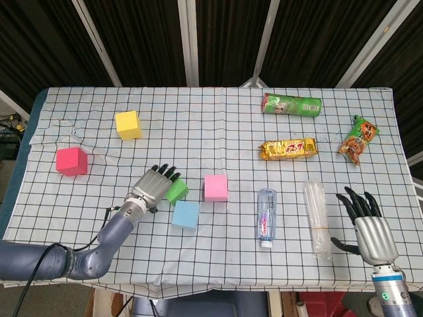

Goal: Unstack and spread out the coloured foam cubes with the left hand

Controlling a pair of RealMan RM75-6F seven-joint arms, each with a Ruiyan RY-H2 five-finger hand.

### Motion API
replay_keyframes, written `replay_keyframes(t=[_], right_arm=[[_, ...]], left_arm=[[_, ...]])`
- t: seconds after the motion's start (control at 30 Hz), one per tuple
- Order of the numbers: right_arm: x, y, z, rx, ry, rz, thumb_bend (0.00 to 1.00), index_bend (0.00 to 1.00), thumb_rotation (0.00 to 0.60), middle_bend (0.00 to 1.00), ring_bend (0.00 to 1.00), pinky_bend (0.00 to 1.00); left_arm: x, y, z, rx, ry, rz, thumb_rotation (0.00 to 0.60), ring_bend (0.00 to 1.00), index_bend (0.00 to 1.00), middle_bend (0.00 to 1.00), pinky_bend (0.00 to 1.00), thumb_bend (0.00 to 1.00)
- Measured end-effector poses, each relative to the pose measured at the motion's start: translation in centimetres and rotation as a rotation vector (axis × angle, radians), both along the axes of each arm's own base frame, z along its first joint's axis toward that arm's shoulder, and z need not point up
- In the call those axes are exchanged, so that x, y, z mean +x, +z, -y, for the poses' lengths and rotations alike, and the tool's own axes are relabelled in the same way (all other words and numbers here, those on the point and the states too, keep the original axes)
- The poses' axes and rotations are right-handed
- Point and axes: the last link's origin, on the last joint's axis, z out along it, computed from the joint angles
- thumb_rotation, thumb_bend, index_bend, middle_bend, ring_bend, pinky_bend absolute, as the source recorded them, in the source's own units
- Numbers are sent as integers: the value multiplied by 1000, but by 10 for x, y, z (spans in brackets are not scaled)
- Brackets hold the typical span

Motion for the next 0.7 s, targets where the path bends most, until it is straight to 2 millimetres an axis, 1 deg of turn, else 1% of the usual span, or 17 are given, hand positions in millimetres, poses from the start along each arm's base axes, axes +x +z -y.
replay_keyframes(t=[0.1,0.13,0.17,0.23,0.3,0.37,0.43,0.53,0.7], right_arm=[[-1,2,-1,-4,-4,4,58,164,600,93,149,0],[-1,3,-1,-6,-6,6,59,164,600,93,149,0],[-2,4,-1,-7,-8,7,58,164,600,93,150,0],[-2,5,-1,-9,-11,12,58,164,600,93,150,0],[-4,7,-2,-11,-15,14,59,164,600,93,150,0],[-4,8,-2,-11,-18,16,59,164,600,93,150,0],[-5,9,-2,-10,-19,18,59,164,600,93,150,0],[-5,9,-3,-7,-19,23,59,164,600,93,150,0],[-5,8,-3,3,-19,24,59,164,600,93,150,0]], left_arm=[[5,-9,-2,4,-12,13,600,0,0,0,132,0],[6,-11,-3,7,-18,16,600,6,6,16,146,0],[7,-15,-4,9,-26,16,600,37,36,63,185,0],[8,-21,-4,9,-40,11,600,158,158,225,299,15],[9,-24,-5,16,-60,6,600,355,371,456,435,86],[12,-26,-5,29,-88,11,600,479,498,592,514,146],[16,-25,-6,46,-116,21,600,545,551,662,558,169],[18,-21,-9,86,-161,31,600,559,563,670,565,170],[12,-2,-18,176,-172,26,600,541,557,635,560,151]])
